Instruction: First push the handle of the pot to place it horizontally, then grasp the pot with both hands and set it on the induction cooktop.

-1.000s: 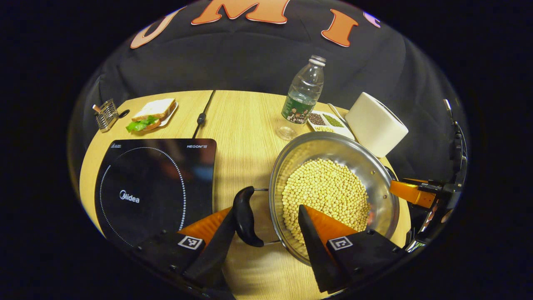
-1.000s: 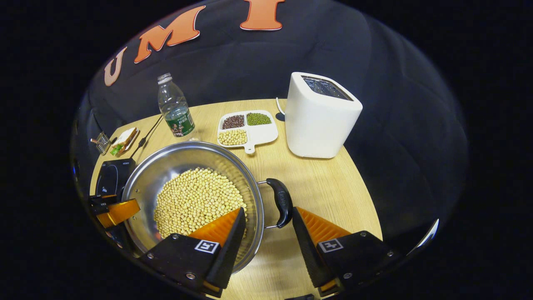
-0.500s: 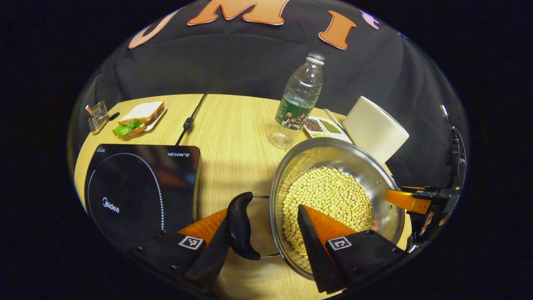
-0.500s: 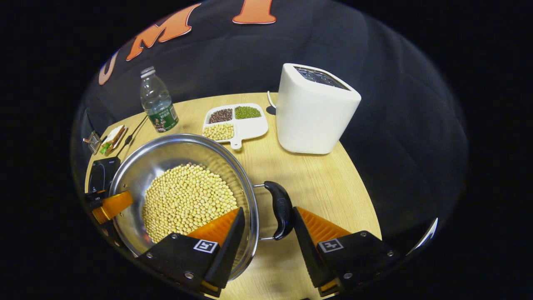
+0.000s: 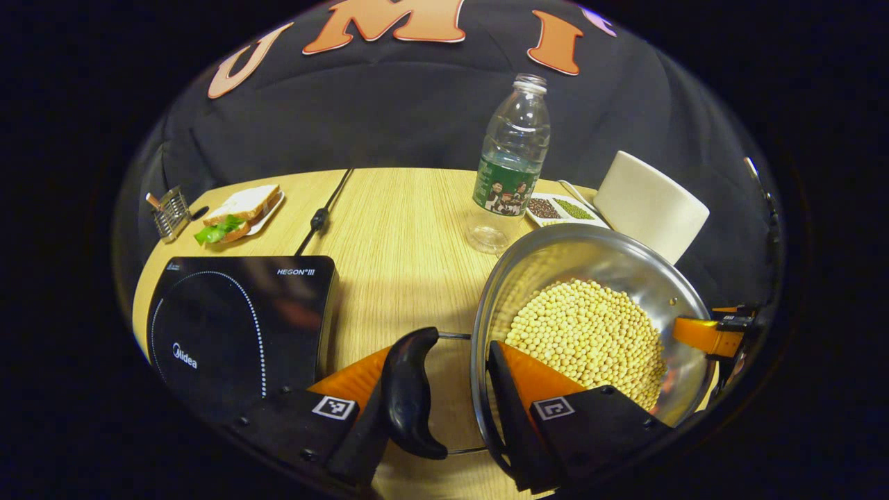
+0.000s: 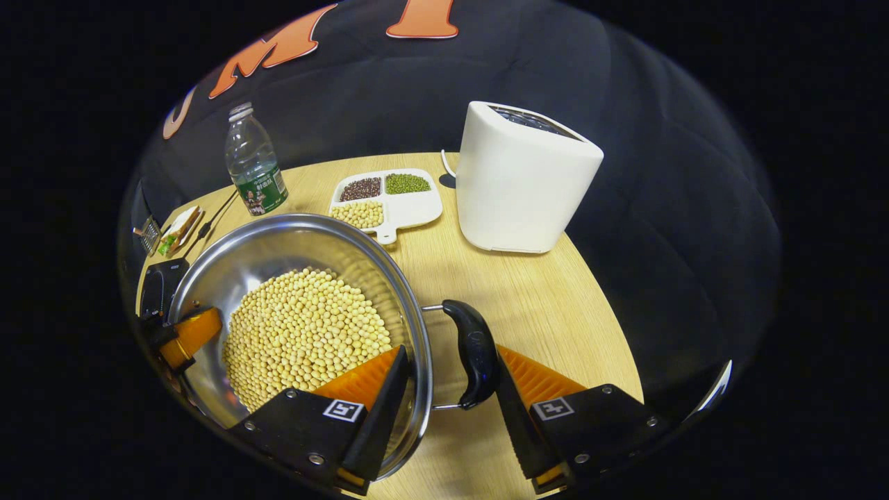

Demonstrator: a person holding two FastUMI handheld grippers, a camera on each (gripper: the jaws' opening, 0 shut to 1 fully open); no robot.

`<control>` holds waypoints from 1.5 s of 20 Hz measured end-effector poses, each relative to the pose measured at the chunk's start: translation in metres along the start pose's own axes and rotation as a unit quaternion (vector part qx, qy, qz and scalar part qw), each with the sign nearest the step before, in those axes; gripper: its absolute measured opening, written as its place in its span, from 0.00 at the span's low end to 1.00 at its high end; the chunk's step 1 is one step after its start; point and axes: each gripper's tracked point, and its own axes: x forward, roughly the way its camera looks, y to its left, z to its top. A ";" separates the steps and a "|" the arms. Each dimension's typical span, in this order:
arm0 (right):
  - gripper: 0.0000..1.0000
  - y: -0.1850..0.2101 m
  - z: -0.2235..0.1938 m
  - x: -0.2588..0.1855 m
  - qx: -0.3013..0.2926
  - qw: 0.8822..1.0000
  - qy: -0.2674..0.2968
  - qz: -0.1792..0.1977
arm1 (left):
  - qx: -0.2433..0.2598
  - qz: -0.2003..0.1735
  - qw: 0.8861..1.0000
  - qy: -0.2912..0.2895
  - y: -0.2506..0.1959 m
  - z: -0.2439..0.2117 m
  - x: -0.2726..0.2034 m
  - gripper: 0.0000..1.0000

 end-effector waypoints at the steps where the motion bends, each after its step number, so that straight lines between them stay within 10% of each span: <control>1: 0.74 0.000 0.002 0.000 -0.001 1.000 -0.004 -0.001 | 0.000 0.002 1.000 -0.004 0.000 0.001 0.001 0.81; 18: 0.62 0.004 0.013 -0.066 -0.008 0.998 -0.068 0.006 | 0.012 0.021 0.998 -0.065 0.008 0.027 -0.067 0.75; 30: 0.62 0.089 0.030 -0.113 -0.052 0.994 -0.084 0.056 | -0.001 0.069 0.993 -0.096 0.098 0.048 -0.138 0.75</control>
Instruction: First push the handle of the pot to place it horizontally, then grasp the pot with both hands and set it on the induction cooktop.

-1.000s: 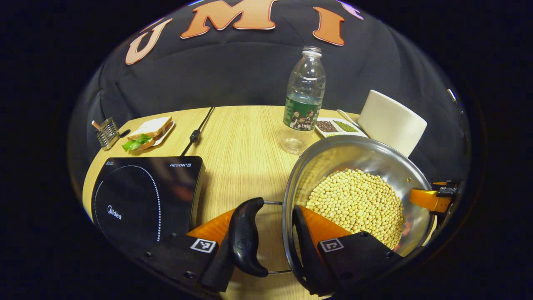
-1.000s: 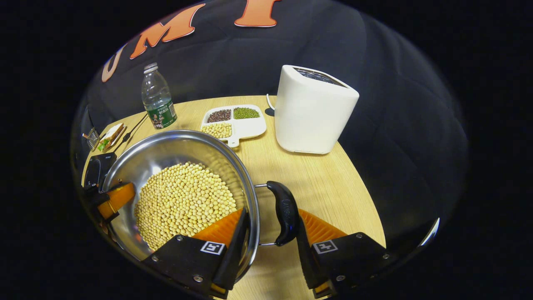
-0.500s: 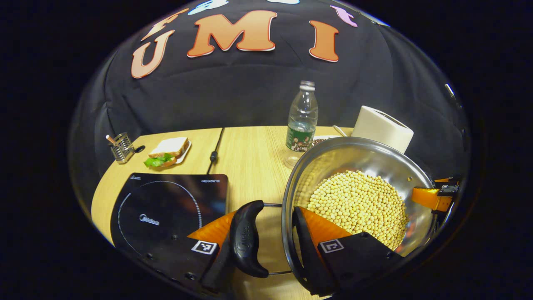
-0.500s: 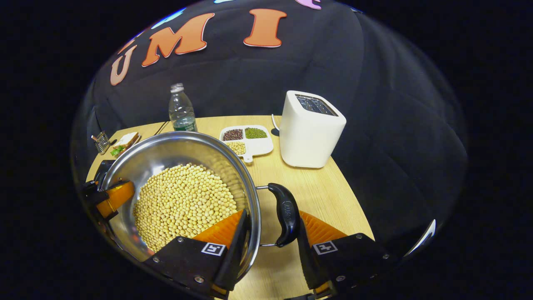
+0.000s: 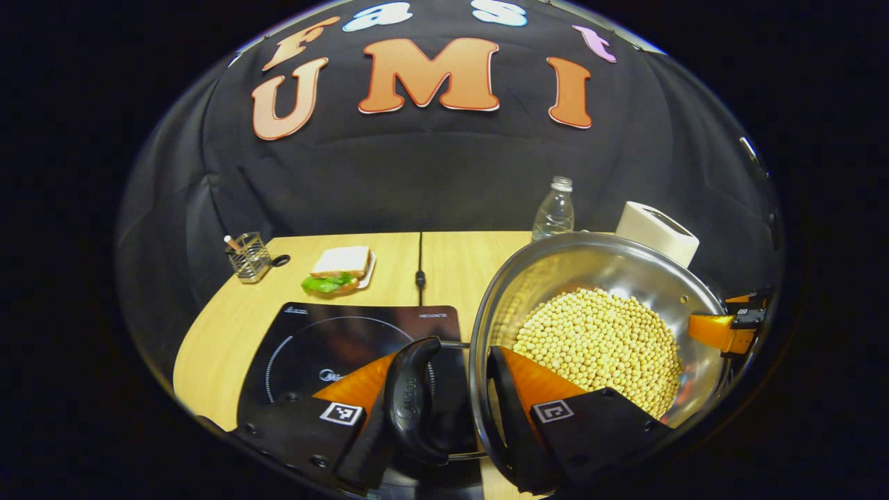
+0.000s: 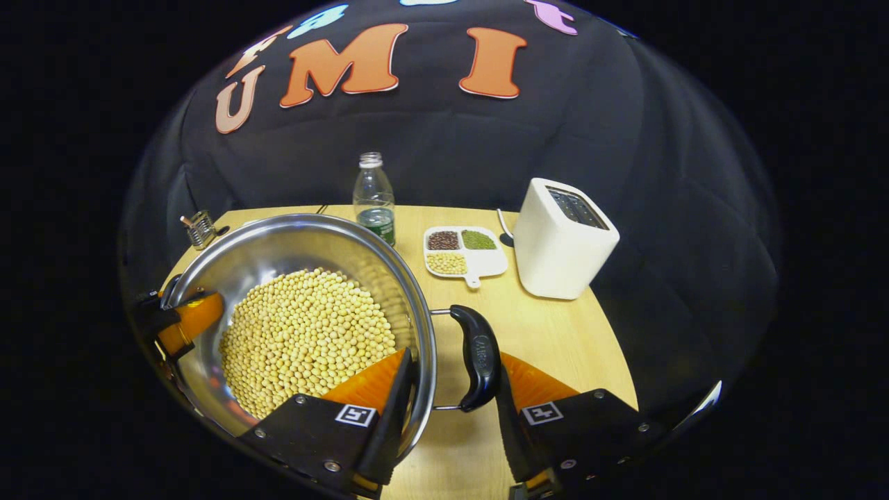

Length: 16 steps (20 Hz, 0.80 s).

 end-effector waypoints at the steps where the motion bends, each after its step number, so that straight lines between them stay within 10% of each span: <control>1: 0.62 0.008 0.002 -0.002 -0.002 1.000 0.003 0.006 | 0.001 0.004 1.000 0.001 0.009 0.001 -0.003 0.72; 16: 0.62 0.112 0.055 -0.023 -0.049 0.996 -0.038 0.057 | -0.032 0.067 0.997 -0.026 0.126 0.028 -0.047 0.74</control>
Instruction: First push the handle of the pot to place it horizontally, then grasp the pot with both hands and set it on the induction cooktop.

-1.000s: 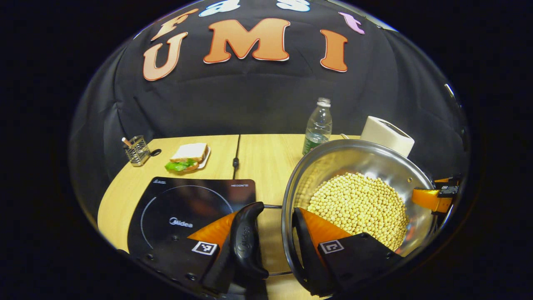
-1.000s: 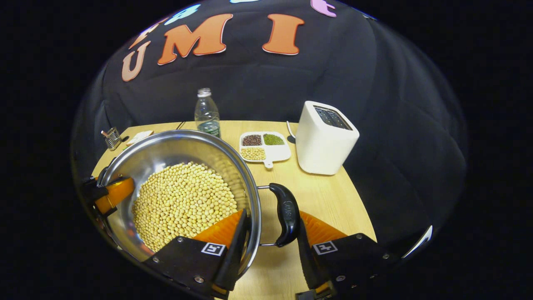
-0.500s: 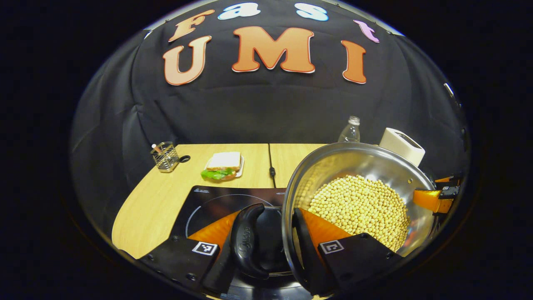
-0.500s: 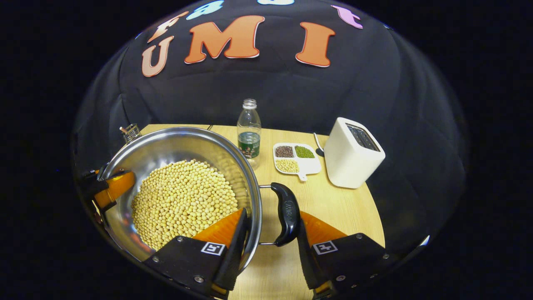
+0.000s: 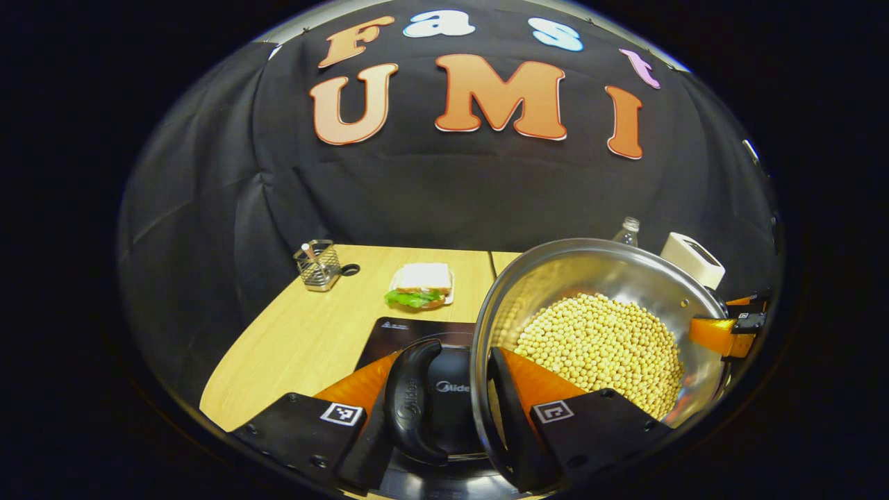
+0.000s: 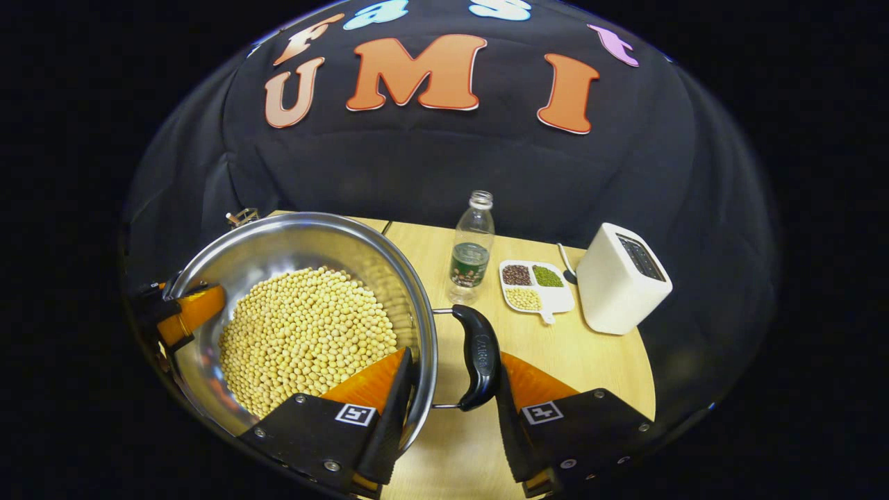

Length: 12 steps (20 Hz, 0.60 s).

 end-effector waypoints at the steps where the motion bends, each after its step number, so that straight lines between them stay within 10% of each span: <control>1: 0.62 0.008 0.004 0.000 -0.003 1.000 -0.003 0.003 | -0.002 0.005 1.000 -0.003 0.007 0.003 -0.003 0.74; 12: 0.62 0.078 0.015 0.015 -0.014 0.999 -0.004 0.033 | -0.027 0.053 0.998 -0.014 0.086 -0.003 -0.008 0.75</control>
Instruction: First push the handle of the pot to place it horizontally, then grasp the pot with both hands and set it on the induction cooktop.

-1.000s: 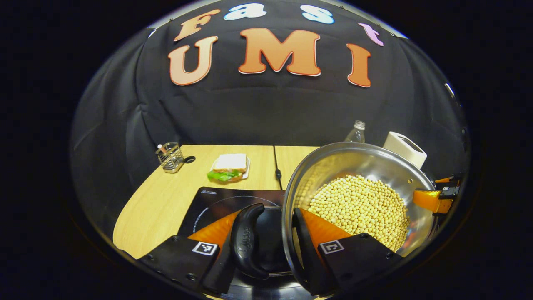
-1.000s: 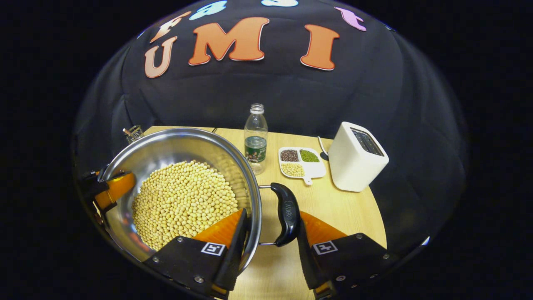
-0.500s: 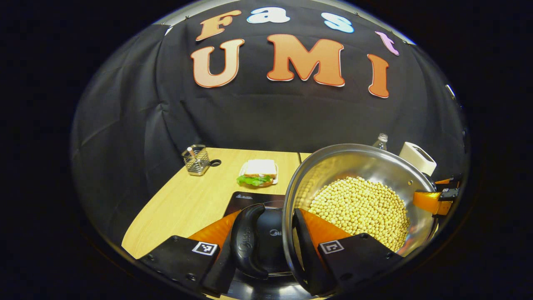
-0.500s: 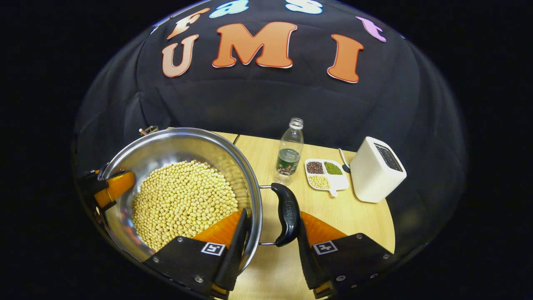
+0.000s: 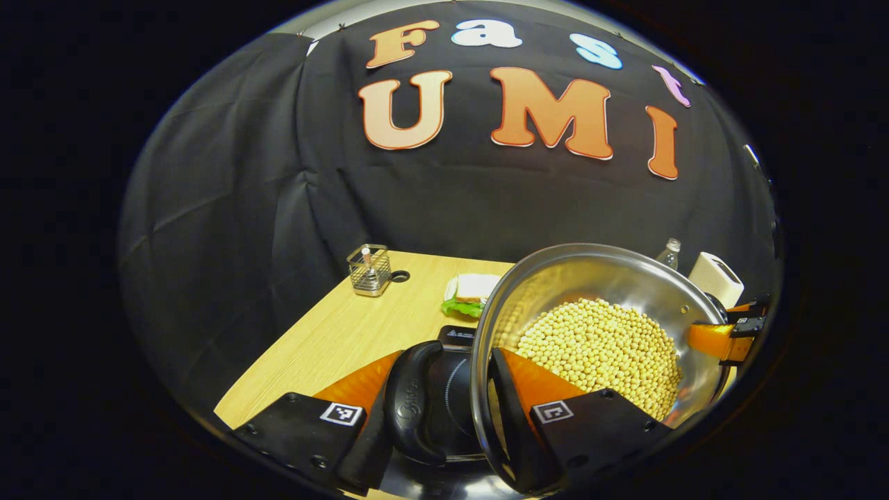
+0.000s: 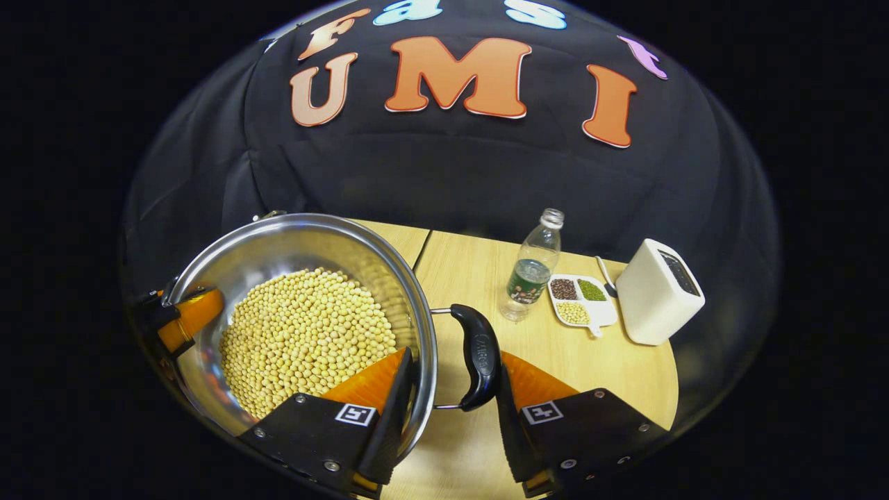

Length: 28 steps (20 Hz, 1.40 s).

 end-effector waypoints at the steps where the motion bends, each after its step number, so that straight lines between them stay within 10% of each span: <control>1: 0.62 0.004 -0.001 0.005 -0.003 1.000 0.003 0.003 | 0.000 0.003 1.000 0.002 0.003 -0.004 0.005 0.77; 28: 0.58 0.038 -0.034 0.070 -0.027 0.998 0.053 -0.008 | -0.015 -0.014 0.998 0.058 0.027 -0.067 0.087 0.74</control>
